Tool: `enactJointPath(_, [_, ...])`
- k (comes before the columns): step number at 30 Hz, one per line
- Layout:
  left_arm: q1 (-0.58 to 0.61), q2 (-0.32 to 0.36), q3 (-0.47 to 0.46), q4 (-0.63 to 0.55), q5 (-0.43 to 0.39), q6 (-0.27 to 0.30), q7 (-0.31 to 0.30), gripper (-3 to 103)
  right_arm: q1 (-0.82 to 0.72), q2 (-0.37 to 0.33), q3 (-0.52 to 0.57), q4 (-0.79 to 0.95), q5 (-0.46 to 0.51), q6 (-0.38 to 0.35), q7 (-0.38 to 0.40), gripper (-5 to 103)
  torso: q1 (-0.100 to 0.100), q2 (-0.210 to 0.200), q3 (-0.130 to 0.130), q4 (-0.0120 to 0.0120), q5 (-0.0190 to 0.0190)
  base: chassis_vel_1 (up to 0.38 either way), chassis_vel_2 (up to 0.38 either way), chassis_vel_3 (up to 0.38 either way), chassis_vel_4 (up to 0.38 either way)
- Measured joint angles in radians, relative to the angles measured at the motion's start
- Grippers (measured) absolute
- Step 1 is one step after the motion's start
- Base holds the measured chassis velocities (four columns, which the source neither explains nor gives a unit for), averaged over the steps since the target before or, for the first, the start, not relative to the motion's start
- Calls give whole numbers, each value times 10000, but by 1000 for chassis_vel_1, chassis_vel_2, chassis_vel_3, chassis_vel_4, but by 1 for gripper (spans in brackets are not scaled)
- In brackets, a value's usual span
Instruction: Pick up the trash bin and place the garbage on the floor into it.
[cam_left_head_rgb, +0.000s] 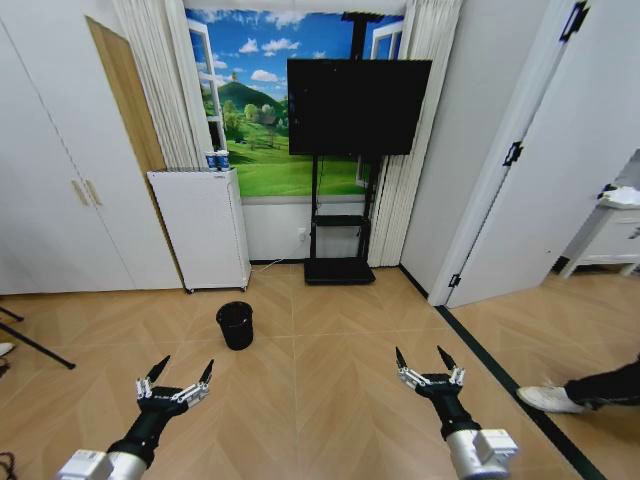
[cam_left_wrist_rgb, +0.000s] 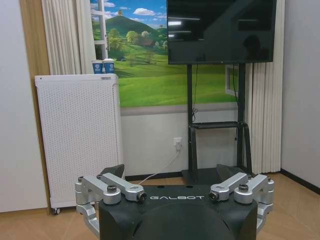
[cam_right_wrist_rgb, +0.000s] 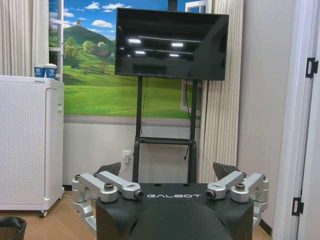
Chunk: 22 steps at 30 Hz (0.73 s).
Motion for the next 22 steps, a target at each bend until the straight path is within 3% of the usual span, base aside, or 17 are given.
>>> enactJointPath(22, [0,0,0,0,0,0,0,100,0,0,0,0,0,0,0,100,0,0,0,0,0,0,0,0,0])
